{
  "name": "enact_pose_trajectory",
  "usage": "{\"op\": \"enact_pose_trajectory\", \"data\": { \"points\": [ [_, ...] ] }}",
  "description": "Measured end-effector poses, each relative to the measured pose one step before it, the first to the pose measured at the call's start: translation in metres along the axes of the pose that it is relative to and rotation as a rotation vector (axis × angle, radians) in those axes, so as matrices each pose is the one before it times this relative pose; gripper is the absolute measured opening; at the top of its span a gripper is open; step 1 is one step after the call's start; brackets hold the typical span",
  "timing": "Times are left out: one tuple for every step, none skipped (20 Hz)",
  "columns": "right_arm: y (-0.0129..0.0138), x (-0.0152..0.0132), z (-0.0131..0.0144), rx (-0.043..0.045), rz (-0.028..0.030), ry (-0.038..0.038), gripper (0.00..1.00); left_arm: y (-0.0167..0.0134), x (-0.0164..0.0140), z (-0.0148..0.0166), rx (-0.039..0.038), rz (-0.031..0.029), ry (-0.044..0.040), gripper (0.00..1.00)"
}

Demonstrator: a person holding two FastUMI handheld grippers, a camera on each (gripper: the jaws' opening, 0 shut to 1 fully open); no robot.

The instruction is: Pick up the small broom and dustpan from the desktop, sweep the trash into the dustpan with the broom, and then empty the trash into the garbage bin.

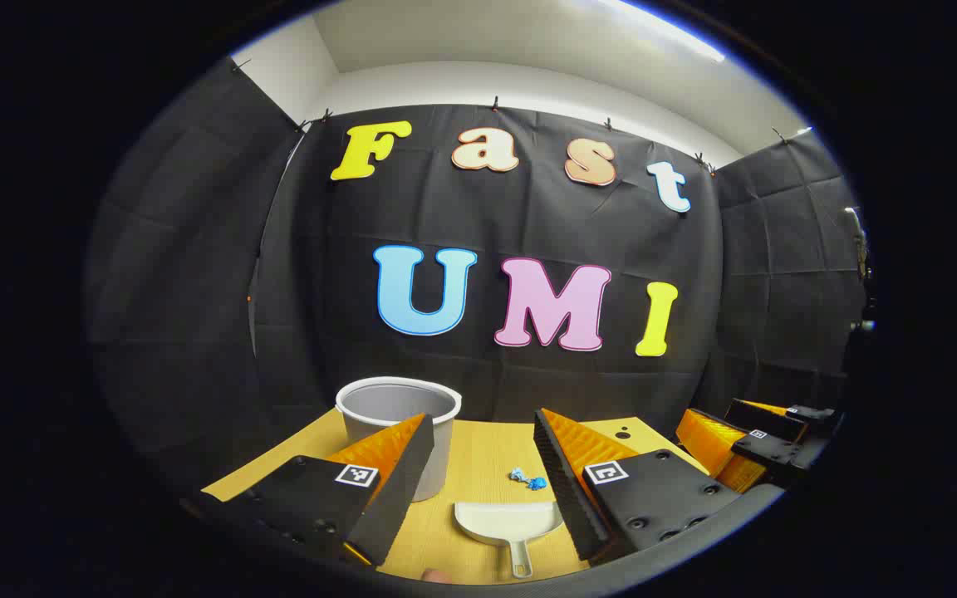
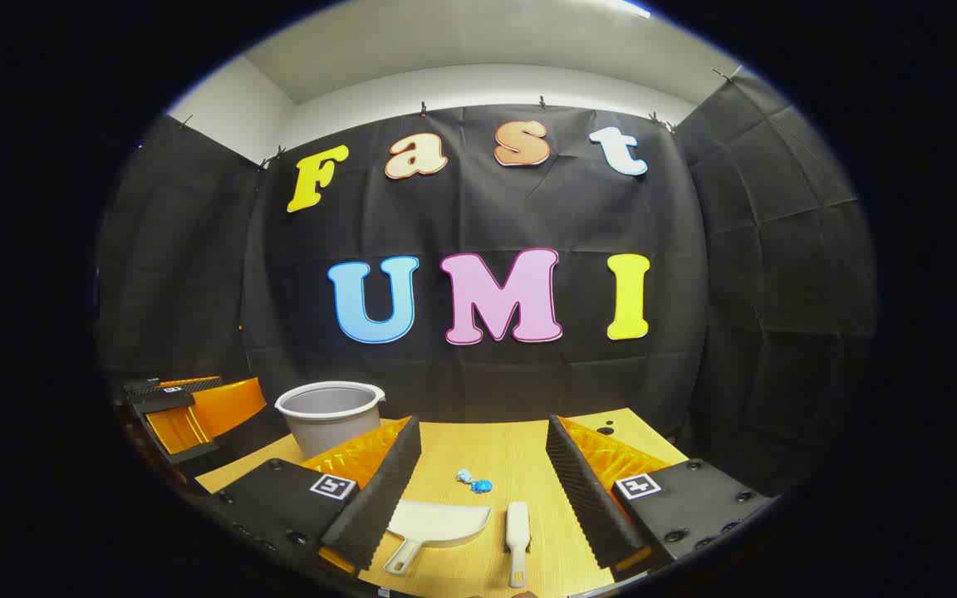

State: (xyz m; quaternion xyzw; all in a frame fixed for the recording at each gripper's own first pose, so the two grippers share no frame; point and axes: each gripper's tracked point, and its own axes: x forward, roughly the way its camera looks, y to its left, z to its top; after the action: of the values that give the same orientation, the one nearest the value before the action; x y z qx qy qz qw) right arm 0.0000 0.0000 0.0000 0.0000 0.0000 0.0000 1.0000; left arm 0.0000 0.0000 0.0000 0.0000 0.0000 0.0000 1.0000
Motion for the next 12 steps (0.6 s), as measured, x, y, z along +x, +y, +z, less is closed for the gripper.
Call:
{"op": "enact_pose_trajectory", "data": {
  "points": [
    [-0.00053,-0.00012,0.00029,-0.00100,0.00033,-0.00041,0.97,-0.00077,-0.00070,0.00098,-0.00565,-0.00305,-0.00534,0.71],
    [-0.00176,-0.00062,-0.00087,0.00003,-0.00204,0.00118,0.97,-0.00147,-0.00008,0.00208,-0.00312,-0.00709,-0.00407,0.73],
    [-0.00162,0.00056,-0.00015,0.00204,-0.00251,0.00162,0.97,-0.00148,0.00072,-0.00086,-0.00253,-0.00435,-0.00107,0.73],
    [-0.00115,0.00068,-0.00028,0.00314,-0.00237,0.00269,0.97,-0.00011,0.00045,-0.00016,-0.00115,0.00150,0.00244,0.73],
    [-0.00138,0.00051,-0.00019,0.00313,-0.00151,0.00145,0.97,0.00019,-0.00097,-0.00013,-0.00155,-0.00138,-0.00129,0.73],
    [-0.00053,-0.00082,0.00058,0.00071,-0.00292,-0.00089,0.97,-0.00176,-0.00027,0.00180,-0.00045,-0.00624,-0.00438,0.73],
    [-0.00206,-0.00002,0.00152,-0.00243,-0.00465,-0.00287,0.97,-0.00152,0.00056,0.00090,0.00029,-0.00345,-0.00504,0.73],
    [-0.00236,0.00015,0.00155,-0.00381,-0.00621,-0.00527,0.97,-0.00049,0.00000,0.00131,0.00195,-0.00309,-0.00228,0.73],
    [-0.00193,0.00047,0.00062,-0.00340,-0.00557,-0.00391,0.97,-0.00184,-0.00027,-0.00042,0.00234,-0.00463,-0.00214,0.73],
    [-0.00003,0.00022,-0.00072,0.00141,-0.00169,-0.00248,0.97,-0.00014,-0.00001,0.00243,0.00186,-0.00457,-0.00302,0.73],
    [-0.00016,0.00004,0.00029,0.00305,-0.00104,-0.00267,0.97,-0.00074,-0.00041,0.00143,0.00001,-0.00293,-0.00519,0.73],
    [0.00039,0.00023,-0.00068,0.00352,-0.00092,0.00028,0.97,-0.00010,-0.00076,0.00111,0.00018,-0.00210,-0.00771,0.73]
  ]
}}
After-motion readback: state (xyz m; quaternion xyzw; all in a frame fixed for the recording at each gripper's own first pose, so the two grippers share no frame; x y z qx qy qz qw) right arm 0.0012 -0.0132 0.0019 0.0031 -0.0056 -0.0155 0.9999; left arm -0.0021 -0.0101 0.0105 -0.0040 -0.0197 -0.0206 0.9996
